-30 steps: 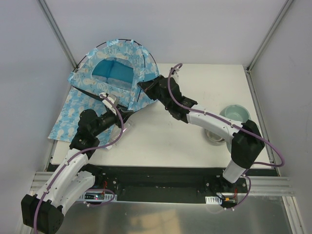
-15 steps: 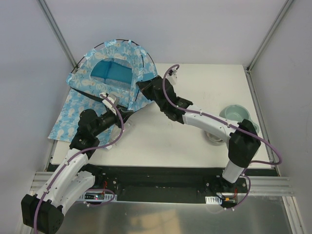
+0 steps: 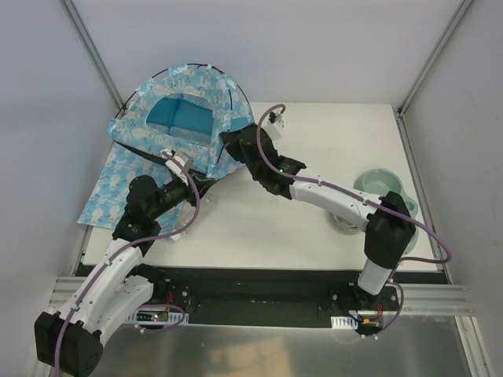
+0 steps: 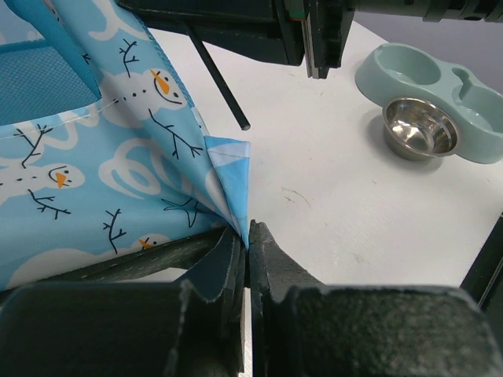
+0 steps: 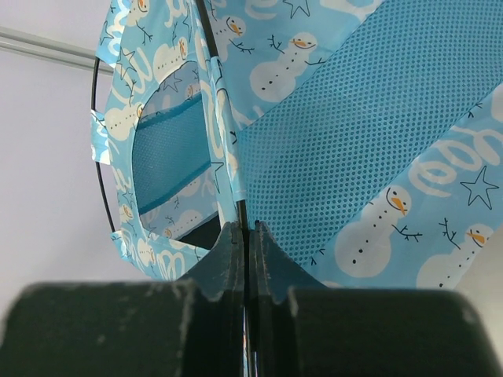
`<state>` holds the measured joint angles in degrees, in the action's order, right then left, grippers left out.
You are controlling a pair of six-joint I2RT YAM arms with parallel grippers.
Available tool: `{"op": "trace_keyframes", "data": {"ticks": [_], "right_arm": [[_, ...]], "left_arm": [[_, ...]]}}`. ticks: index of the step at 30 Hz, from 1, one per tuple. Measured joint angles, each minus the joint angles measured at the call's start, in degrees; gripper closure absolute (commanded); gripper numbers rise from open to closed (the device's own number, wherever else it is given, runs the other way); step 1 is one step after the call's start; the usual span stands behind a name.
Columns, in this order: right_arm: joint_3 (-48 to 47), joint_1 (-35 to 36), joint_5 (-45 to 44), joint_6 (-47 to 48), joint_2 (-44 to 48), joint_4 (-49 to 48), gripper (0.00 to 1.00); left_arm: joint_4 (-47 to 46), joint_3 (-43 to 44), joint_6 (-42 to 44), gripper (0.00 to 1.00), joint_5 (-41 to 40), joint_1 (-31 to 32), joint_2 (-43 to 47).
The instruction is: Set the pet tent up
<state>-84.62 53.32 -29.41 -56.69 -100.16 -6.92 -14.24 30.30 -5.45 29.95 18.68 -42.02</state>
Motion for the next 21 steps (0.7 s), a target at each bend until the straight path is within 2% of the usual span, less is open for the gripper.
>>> {"op": "trace_keyframes", "data": {"ticks": [21], "right_arm": [[-2.6,1.8,-4.2,1.7,-2.2,1.0,1.0]], "left_arm": [[0.0,0.0,0.0,1.0,0.2,0.0,-0.4]]}}
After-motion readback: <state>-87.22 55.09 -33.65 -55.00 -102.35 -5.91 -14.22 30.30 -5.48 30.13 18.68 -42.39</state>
